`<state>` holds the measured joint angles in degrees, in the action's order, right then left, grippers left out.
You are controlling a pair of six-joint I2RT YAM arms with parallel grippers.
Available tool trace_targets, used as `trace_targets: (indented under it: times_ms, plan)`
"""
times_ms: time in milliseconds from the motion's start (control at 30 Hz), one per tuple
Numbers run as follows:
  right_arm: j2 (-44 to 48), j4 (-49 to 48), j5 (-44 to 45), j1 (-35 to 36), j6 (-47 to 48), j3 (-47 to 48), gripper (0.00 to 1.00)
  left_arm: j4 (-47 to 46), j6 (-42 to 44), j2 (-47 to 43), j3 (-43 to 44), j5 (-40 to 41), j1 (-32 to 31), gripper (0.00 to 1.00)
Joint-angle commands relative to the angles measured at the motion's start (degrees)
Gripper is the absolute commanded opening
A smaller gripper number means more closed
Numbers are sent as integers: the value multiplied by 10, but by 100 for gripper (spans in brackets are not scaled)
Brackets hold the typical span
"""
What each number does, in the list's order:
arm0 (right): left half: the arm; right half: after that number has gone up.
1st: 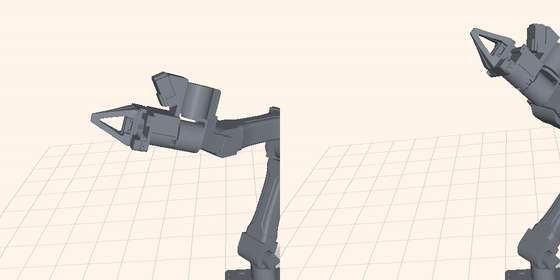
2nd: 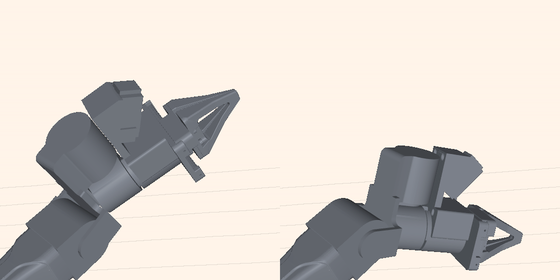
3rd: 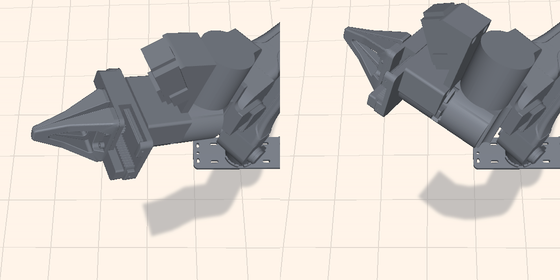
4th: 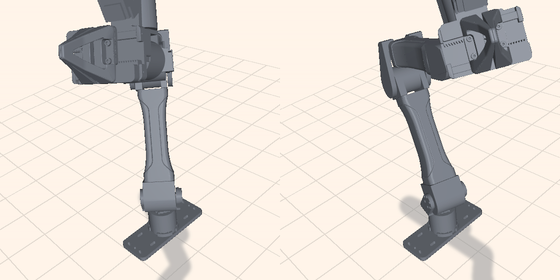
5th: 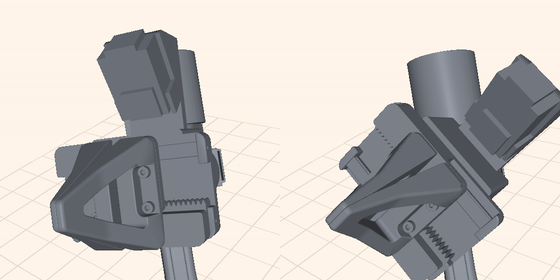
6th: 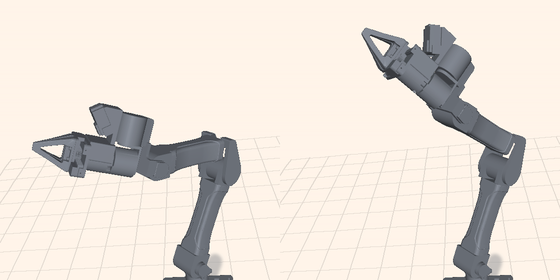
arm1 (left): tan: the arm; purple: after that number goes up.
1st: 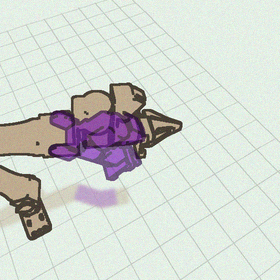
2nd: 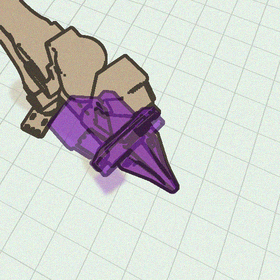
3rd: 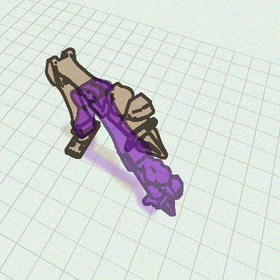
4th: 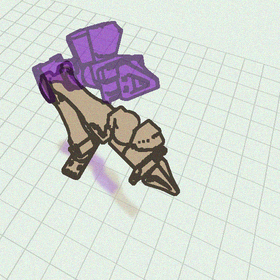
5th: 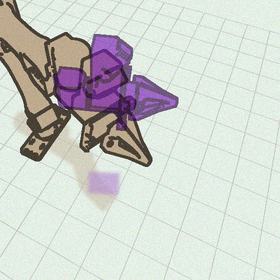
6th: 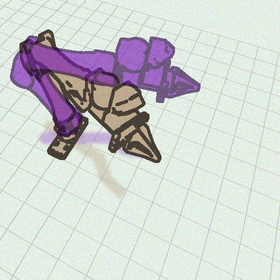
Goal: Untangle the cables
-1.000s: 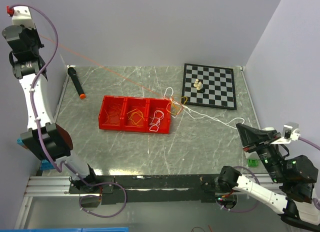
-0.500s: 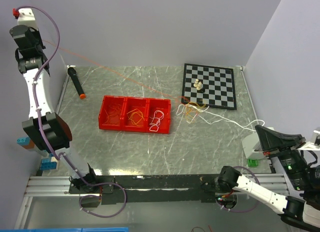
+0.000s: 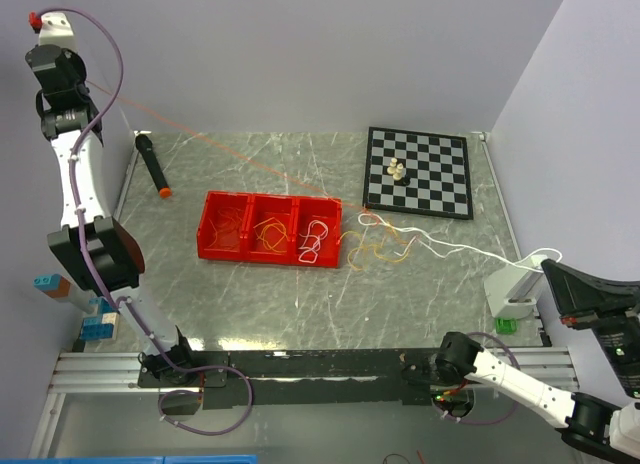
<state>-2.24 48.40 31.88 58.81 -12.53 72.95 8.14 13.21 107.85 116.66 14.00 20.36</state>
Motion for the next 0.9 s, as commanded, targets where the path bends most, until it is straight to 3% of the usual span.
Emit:
trace_targets:
  times_ms: [0, 433, 567, 667, 767, 867]
  plan:
    - [194, 16, -13, -6, 12, 57, 0, -10, 25, 21, 37, 43, -2, 1]
    - [194, 71, -33, -20, 4, 144, 0, -34, 44, 30, 7, 64, -13, 1]
    - [192, 70, -27, -19, 0, 120, 0, -6, 8, 4, 13, 21, -23, 1]
    - [192, 52, -23, -14, 3, 105, 0, -52, 35, -42, -26, 14, -51, 1]
    - [191, 41, -25, -10, 9, 99, 0, -17, 38, -30, 12, 16, -59, 1]
    - [191, 32, -30, -4, -3, 63, 0, 6, 3, -62, -11, -54, -58, 1]
